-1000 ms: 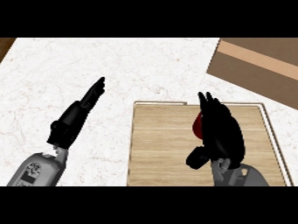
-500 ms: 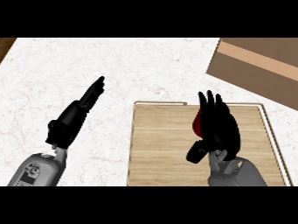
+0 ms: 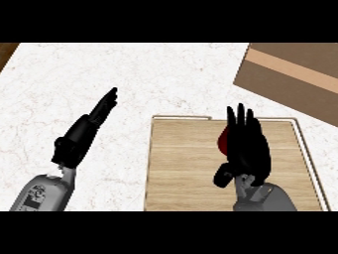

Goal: Pick the can from the tray and place it in the cardboard box

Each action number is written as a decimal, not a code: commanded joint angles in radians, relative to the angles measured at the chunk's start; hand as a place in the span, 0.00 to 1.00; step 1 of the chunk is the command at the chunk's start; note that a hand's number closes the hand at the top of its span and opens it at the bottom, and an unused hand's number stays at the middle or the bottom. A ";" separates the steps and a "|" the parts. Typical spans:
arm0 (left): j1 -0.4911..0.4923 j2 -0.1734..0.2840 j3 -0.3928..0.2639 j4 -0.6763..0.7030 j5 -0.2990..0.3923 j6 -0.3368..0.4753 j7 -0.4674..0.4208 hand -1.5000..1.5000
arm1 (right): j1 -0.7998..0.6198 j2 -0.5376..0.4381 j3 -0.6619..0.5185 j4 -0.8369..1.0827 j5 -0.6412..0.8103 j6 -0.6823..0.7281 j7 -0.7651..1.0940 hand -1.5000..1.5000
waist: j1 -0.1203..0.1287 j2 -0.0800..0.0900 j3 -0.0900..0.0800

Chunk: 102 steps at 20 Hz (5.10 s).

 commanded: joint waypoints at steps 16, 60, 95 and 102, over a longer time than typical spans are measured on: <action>-0.025 -0.070 -0.004 0.014 -0.065 0.007 0.008 0.50 | -0.103 -0.175 -0.191 0.340 -0.066 -0.130 -0.412 1.00 | 0.011 0.023 0.011; -0.022 -0.094 0.130 0.004 -0.097 -0.106 0.014 0.50 | -0.541 -0.294 -0.584 0.018 -0.052 -0.047 -0.284 1.00 | 0.003 0.016 0.010; -0.002 -0.157 0.092 -0.035 -0.146 -0.123 0.046 0.50 | -0.764 -0.450 -0.929 1.204 -0.234 -0.639 -0.825 0.00 | 0.028 0.026 0.012; 0.011 -0.150 0.105 -0.034 -0.145 -0.123 0.042 0.50 | -0.766 -0.444 -1.123 1.107 -0.476 -0.721 -0.987 0.00 | 0.011 0.017 0.012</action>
